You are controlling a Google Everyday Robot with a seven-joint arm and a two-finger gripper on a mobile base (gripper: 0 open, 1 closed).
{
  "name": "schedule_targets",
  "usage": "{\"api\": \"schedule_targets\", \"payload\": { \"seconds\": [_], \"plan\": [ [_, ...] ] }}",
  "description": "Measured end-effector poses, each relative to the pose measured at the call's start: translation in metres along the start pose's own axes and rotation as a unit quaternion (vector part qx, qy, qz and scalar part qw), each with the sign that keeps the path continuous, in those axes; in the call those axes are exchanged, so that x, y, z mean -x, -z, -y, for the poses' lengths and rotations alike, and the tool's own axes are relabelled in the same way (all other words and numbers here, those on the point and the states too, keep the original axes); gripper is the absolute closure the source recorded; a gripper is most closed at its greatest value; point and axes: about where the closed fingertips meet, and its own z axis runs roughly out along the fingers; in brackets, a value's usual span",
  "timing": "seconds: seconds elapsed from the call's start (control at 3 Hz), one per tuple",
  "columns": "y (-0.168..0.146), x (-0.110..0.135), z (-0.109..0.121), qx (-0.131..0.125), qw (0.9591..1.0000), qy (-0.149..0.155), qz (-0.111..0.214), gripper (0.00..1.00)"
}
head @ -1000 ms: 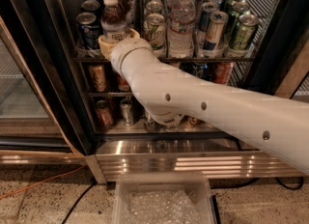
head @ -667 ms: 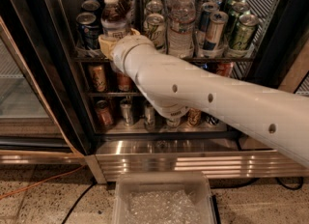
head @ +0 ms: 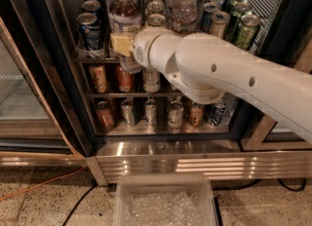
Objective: Pick blue plastic bottle from top shelf of fridge
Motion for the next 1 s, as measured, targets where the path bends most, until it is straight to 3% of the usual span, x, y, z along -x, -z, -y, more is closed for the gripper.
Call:
{"api": "schedule_targets", "payload": {
  "seconds": [0.67, 1.0],
  "plan": [
    [0.023, -0.007, -0.014, 0.084, 0.9955, 0.007, -0.042, 1.00],
    [0.023, -0.007, -0.014, 0.084, 0.9955, 0.007, -0.042, 1.00]
  ]
}}
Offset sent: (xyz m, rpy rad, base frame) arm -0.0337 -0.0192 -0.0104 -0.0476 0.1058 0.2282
